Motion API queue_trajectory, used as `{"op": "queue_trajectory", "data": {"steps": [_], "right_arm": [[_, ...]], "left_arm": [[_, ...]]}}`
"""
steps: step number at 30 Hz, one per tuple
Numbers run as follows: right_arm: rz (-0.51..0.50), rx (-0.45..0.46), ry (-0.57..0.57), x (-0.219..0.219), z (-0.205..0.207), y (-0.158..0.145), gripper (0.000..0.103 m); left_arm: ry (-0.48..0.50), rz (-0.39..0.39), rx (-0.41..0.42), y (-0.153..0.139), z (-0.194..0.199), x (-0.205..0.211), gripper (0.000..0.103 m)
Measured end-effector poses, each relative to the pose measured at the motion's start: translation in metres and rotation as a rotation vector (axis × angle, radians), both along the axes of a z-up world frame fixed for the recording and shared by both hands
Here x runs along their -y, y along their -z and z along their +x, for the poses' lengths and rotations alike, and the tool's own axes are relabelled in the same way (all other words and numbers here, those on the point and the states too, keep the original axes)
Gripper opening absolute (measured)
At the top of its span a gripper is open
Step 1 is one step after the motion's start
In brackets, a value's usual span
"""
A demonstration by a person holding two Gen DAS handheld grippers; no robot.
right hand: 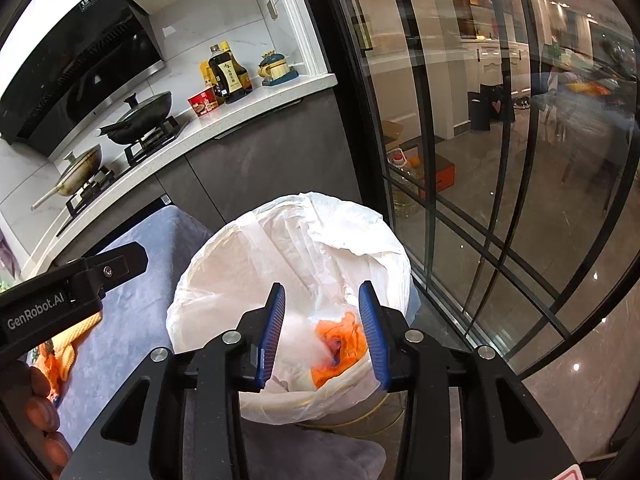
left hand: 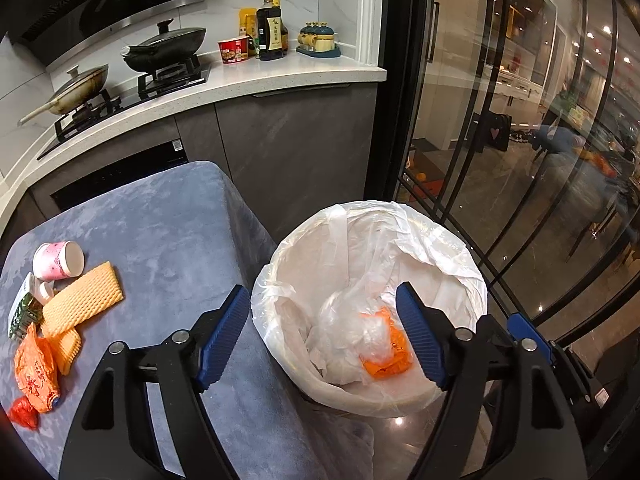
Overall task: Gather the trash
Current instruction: 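Move both tools back from the bin to the trash on the table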
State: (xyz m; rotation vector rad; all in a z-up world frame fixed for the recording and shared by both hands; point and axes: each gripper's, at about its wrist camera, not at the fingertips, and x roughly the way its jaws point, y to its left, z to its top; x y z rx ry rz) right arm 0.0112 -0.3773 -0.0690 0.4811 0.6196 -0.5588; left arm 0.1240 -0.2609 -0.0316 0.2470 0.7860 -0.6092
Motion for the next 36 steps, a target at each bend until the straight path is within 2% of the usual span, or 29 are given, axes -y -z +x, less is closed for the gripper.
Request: {"op": "queue_trajectory", "data": {"steps": [12,21,22,25,31,36], "right_arm": [[-0.006,0.004,-0.003,-0.003,-0.003,-0.003,0.039],[-0.024,0.018,-0.043,-0.025,0.0,-0.016,0.041],[-0.027,0.021,-0.049,-0.029,0.001,-0.018,0.044],[-0.031,0.029,-0.068,-0.04,0.004,-0.021,0.045],[-0.043,0.026,-0.127,-0.071,0.017,-0.027,0.045],[-0.045,0.024,-0.181,-0.102,0.029,-0.029,0.045]], "left_arm": [[-0.057,-0.025,-0.005,-0.007,0.011,-0.026,0.072],[-0.107,-0.04,0.003,-0.014,0.016,-0.056,0.072],[-0.116,-0.042,0.004,-0.014,0.016,-0.063,0.074],[-0.152,-0.049,0.008,-0.015,0.019,-0.081,0.08],[-0.235,-0.049,-0.004,-0.013,0.031,-0.129,0.081],[-0.315,-0.048,-0.008,-0.011,0.039,-0.18,0.087]]}}
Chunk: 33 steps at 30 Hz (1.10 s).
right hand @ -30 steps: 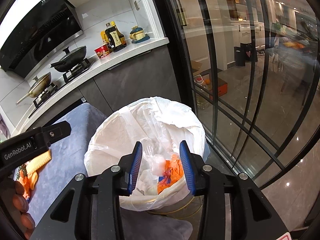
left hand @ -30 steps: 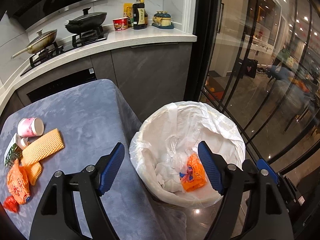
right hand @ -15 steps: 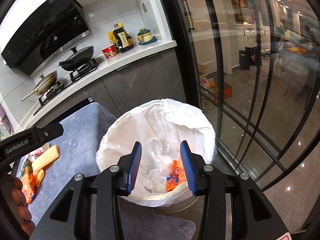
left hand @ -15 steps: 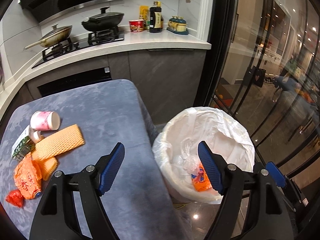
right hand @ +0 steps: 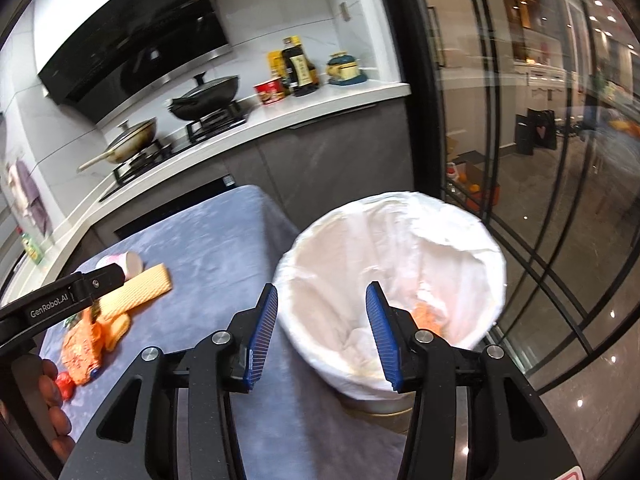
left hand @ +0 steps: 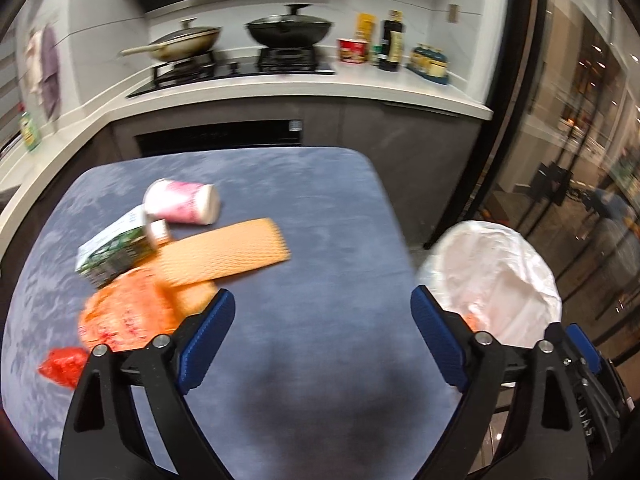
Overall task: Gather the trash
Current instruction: 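Move both tools back from the bin to the trash on the table, then grasp the red plastic bag with the left tool while the right tool grasps the orange bag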
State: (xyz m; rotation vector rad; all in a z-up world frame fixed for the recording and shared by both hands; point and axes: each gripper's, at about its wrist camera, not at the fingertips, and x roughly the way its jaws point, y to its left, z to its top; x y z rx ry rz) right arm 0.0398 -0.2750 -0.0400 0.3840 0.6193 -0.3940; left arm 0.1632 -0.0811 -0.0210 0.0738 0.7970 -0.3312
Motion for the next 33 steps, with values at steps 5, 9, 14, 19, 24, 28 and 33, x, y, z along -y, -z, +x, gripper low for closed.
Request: {"op": "queue_trajectory", "data": {"steps": [5,9,14,19,24,28,33], "right_arm": [[-0.002,-0.01,-0.048,-0.03,0.014,0.0,0.046],[-0.003,-0.019,-0.085,-0.055,0.026,0.001,0.046],[-0.01,-0.034,-0.135,-0.087,0.039,0.004,0.046],[-0.013,-0.044,-0.184,-0.118,0.05,0.007,0.047],[-0.007,-0.058,-0.249,-0.151,0.065,0.013,0.047],[-0.006,-0.074,-0.305,-0.179,0.078,0.019,0.047],[-0.006,-0.097,-0.367,-0.21,0.099,0.028,0.047]], "left_arm": [[-0.072,-0.003,-0.015,0.003,0.011,-0.047,0.089],[-0.128,-0.003,-0.024,0.007,0.018,-0.086,0.09],[-0.189,0.0,-0.028,0.013,0.02,-0.131,0.09],[-0.247,0.0,-0.028,0.017,0.016,-0.173,0.09],[-0.311,0.007,-0.052,0.03,0.017,-0.216,0.09],[-0.335,0.004,-0.091,0.045,0.018,-0.238,0.09],[-0.347,-0.008,-0.132,0.061,0.02,-0.255,0.09]]}}
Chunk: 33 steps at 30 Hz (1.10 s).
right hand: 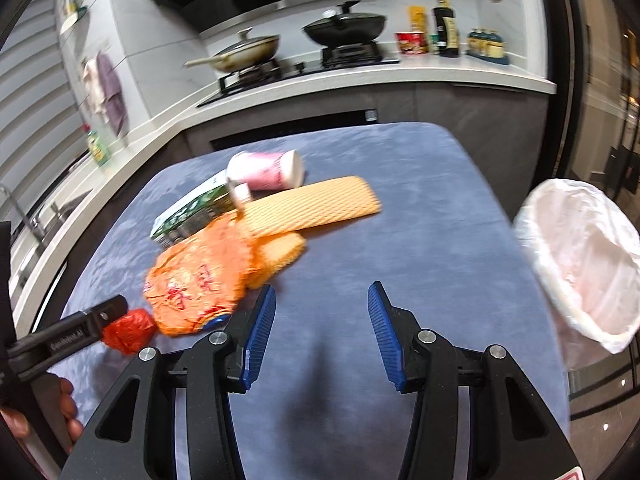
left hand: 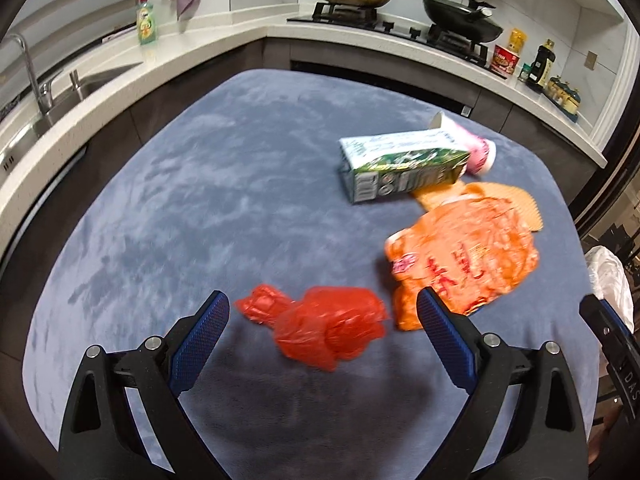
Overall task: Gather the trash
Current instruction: 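Grasp the red plastic bag with the left tool while the right tool grasps the orange bag, then carry the red bag and orange bag over the bin and open both tools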
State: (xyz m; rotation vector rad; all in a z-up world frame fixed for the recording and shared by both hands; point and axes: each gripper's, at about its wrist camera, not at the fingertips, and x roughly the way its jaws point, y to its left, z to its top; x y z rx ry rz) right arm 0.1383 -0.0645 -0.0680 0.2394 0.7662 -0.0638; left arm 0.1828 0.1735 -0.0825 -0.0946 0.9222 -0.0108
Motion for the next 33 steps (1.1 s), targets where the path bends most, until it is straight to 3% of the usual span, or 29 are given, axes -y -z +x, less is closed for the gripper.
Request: {"op": "queue_trajectory", "data": {"steps": [6,14,18,20,24,33], "right_arm": [[0.004,-0.023,-0.044,-0.024,0.023,0.008,0.047],[0.021,-0.057,-0.075,-0.042,0.053,0.022,0.047],[0.02,-0.075,-0.087,-0.047,0.064,0.03,0.047],[0.022,-0.083,-0.092,-0.05,0.068,0.033,0.04],[0.03,-0.093,-0.104,-0.05,0.07,0.036,0.015],[0.057,-0.012,-0.074,-0.03,0.056,0.009,0.01]], "left_arm": [[0.004,-0.017,-0.036,0.018,0.004,-0.008,0.087],[0.05,-0.046,-0.052,0.03,0.009,-0.007,0.07],[0.069,-0.07,-0.06,0.032,0.01,-0.005,0.056],[0.08,-0.077,-0.061,0.032,0.011,-0.002,0.051],[0.093,-0.078,-0.058,0.03,0.012,0.004,0.041],[0.089,-0.085,-0.036,0.019,0.012,0.011,0.037]]}}
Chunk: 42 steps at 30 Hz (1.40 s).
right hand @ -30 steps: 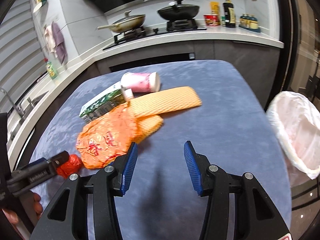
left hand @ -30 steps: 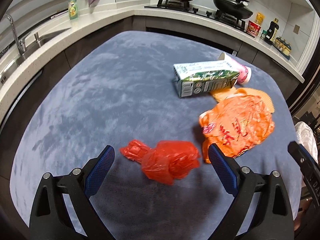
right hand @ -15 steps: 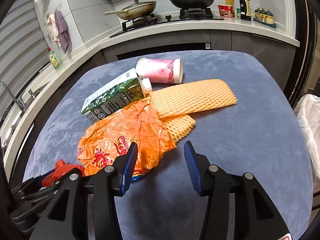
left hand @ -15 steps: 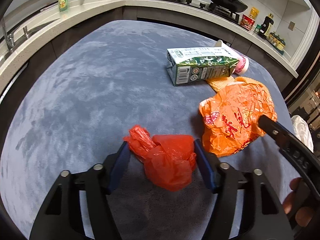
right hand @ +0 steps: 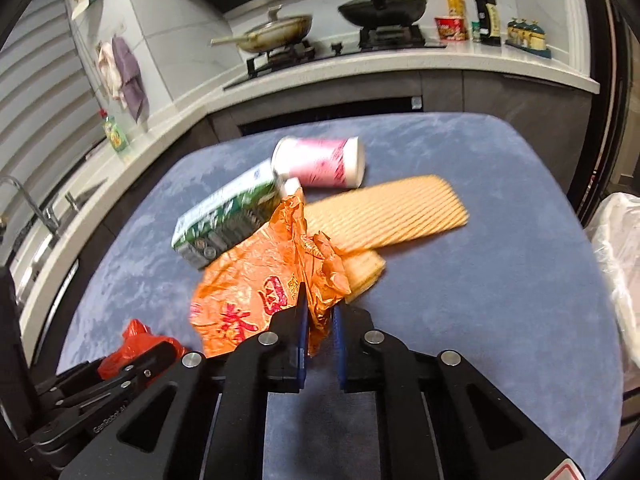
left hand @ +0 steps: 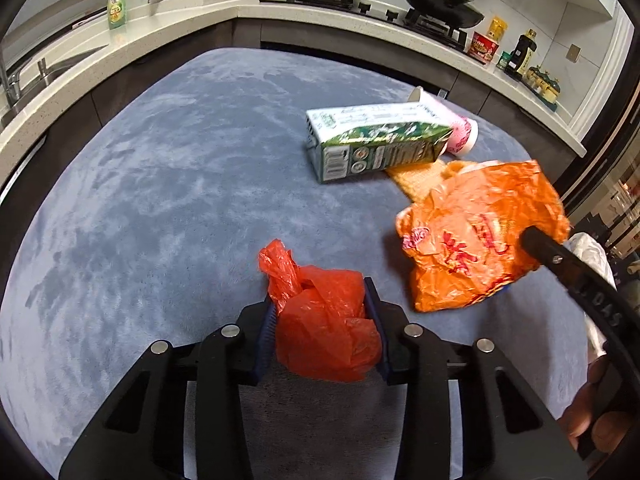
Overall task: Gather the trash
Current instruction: 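Carry the red bag and orange bag over the bin and open both tools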
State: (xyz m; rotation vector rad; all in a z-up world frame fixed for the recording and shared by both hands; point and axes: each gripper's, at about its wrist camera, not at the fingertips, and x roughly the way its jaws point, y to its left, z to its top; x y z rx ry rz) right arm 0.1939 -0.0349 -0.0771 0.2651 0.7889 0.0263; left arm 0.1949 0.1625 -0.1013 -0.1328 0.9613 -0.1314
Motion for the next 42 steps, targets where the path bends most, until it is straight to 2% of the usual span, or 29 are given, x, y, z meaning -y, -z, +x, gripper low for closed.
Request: {"op": "queue_trajectory", "data": {"steps": [8,16,30,42], "right_arm": [[0.002,0.099,0.095,0.047,-0.025,-0.038,0.009],[0.008,0.146,0.212,0.109,-0.058,-0.055,0.009],[0.018,0.181,0.463,0.234,-0.125,-0.058,0.009],[0.018,0.158,0.592,0.304,-0.16,-0.041,0.009]], "left_arm": [[0.035,0.004,0.062,-0.029,-0.007,0.025,0.037],[0.129,0.018,0.12,-0.054,-0.015,0.083,0.037],[0.34,0.053,0.185,-0.077,-0.041,0.213,0.037],[0.508,0.08,0.222,-0.081,-0.063,0.321,0.037]]}}
